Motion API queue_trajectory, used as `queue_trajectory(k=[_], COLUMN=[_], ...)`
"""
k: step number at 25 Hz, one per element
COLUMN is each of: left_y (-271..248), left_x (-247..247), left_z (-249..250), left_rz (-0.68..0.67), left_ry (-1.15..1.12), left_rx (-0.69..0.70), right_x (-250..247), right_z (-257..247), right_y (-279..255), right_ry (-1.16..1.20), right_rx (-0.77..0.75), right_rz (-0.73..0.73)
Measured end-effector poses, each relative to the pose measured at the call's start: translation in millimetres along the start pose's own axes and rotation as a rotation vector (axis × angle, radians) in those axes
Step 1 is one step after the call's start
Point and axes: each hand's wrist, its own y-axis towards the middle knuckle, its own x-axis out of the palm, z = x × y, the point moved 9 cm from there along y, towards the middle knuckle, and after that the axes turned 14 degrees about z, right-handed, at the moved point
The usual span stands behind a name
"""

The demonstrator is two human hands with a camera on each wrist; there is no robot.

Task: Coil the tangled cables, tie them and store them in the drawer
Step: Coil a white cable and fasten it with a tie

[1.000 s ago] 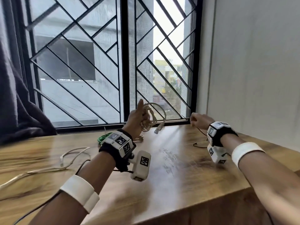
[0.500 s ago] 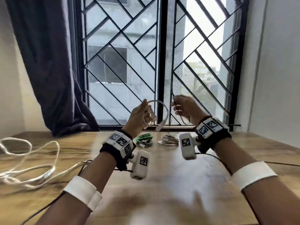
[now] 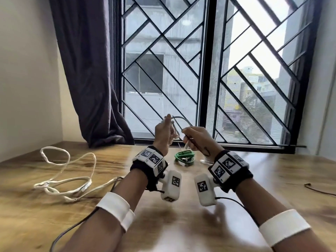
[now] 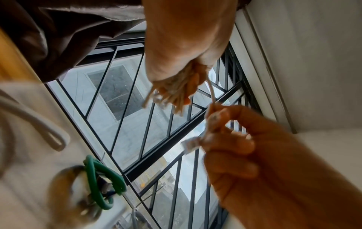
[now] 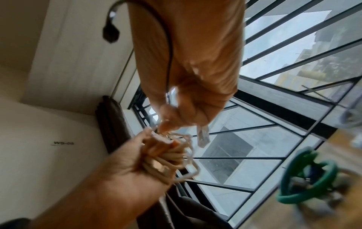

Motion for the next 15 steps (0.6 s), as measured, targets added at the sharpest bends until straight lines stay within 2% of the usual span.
queue_trajectory(k=[2, 4, 8, 10, 13, 15], left_y=[-13.8, -21.8, -15.4, -13.6, -19.5, -23.8], left_x=[15.7, 23.8, 11.0, 5.5, 10.5, 14.9], left_z=[-1.2, -2.3, 3.3, 5.0, 7.5, 10.9], left_rz=[-0.131, -0.192, -0.083, -0.031, -0.062, -0.084], left_ry=[0.002, -0.007, -0.132, -0.108, -0.01, -0.006], left_rx=[-0.062, -0.1, -0.073, -0.031, 0.043, 0.043], right_x=[-12.6, -23.9, -29.0, -24.3, -20.7, -20.4], right_z=[9.2, 14.2, 21.7, 25.0, 22.3, 20.9], right_y=[1.4, 2.0, 0.1, -2.5, -2.4, -2.1], right_ry=[-0.028, -0.049, -0.178, -0.21, -0.203, -0.144], right_rx=[0.01, 0.019, 0.07, 0.091, 0.059, 0.052], right_rz=[0.034, 0.053, 0.035, 0.026, 0.056, 0.08])
